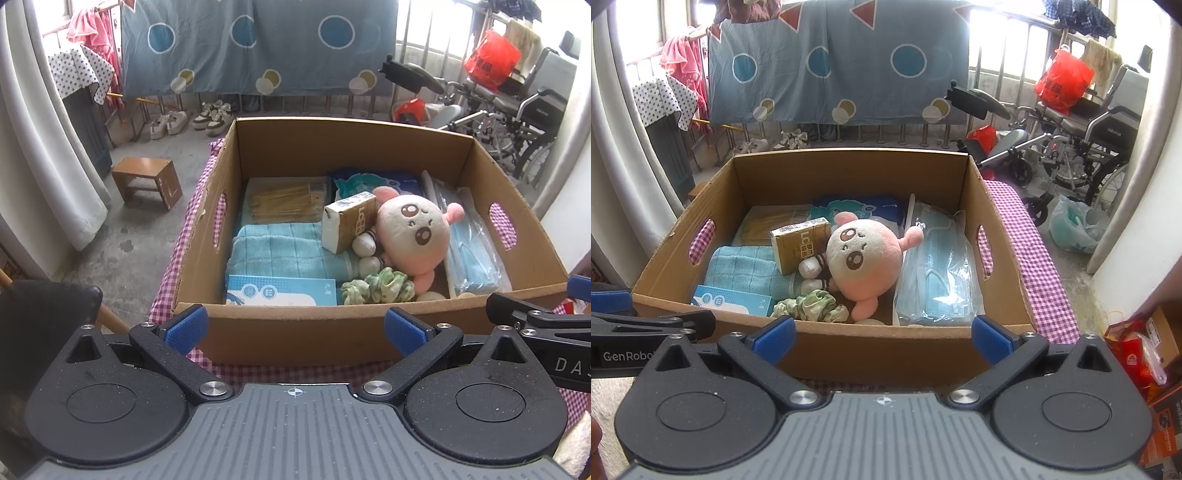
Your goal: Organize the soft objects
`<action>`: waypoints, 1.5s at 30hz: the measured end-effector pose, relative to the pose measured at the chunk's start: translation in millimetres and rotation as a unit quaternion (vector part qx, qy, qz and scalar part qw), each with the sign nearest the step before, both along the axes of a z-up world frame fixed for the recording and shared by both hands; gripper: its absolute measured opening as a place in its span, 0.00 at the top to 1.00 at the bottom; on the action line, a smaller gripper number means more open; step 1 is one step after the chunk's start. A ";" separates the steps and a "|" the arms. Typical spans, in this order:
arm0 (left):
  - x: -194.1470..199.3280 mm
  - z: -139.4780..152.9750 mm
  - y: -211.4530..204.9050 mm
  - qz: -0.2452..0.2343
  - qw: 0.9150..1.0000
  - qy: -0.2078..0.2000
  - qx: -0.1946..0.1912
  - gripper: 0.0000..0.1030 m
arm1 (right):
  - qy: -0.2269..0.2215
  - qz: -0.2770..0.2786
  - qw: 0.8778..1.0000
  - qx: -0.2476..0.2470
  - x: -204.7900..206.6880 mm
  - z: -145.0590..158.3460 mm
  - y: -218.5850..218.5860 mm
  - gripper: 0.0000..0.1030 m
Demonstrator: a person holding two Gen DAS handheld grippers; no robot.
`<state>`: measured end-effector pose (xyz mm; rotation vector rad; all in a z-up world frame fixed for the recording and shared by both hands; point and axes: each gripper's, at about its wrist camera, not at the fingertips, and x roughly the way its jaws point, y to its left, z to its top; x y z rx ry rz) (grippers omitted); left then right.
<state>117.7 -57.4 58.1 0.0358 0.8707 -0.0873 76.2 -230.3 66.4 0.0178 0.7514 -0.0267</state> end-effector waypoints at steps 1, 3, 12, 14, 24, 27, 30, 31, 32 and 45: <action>-0.2 0.0 0.0 0.000 1.000 0.000 0.000 0.01 | 0.000 0.000 1.000 0.000 0.0 0.0 0.0 0.00; 0.0 0.1 -0.1 0.000 1.000 0.000 0.000 0.01 | 0.000 0.000 1.000 0.000 0.1 0.1 -0.1 0.00; -0.3 0.4 -0.4 0.000 1.000 0.000 0.000 0.01 | -0.001 0.000 1.000 -0.002 -0.4 -0.2 0.5 0.00; 0.3 0.6 -0.8 0.000 1.000 0.000 0.000 0.01 | 0.000 0.000 1.000 -0.002 -0.3 0.0 0.1 0.00; 0.5 0.6 -0.9 0.000 1.000 0.001 0.000 0.01 | 0.000 0.000 1.000 -0.002 -0.3 0.1 -0.4 0.00; 1.0 0.8 -1.2 -0.001 1.000 0.001 -0.001 0.01 | 0.000 0.000 1.000 -0.002 -0.2 0.1 -0.4 0.00; 2.3 0.5 -2.3 -0.003 1.000 0.002 -0.001 0.01 | 0.001 -0.002 1.000 0.000 -0.9 0.8 -1.2 0.00; 2.3 0.6 -2.5 -0.003 1.000 0.002 -0.001 0.01 | 0.001 -0.002 1.000 0.000 -0.9 0.8 -1.2 0.00; 2.2 0.5 -2.4 -0.003 1.000 0.002 -0.001 0.01 | 0.001 -0.002 1.000 -0.001 -1.1 0.9 -1.3 0.00; 2.4 0.7 -2.4 -0.003 1.000 0.002 -0.001 0.01 | 0.001 -0.002 1.000 -0.001 -0.9 1.1 -2.2 0.00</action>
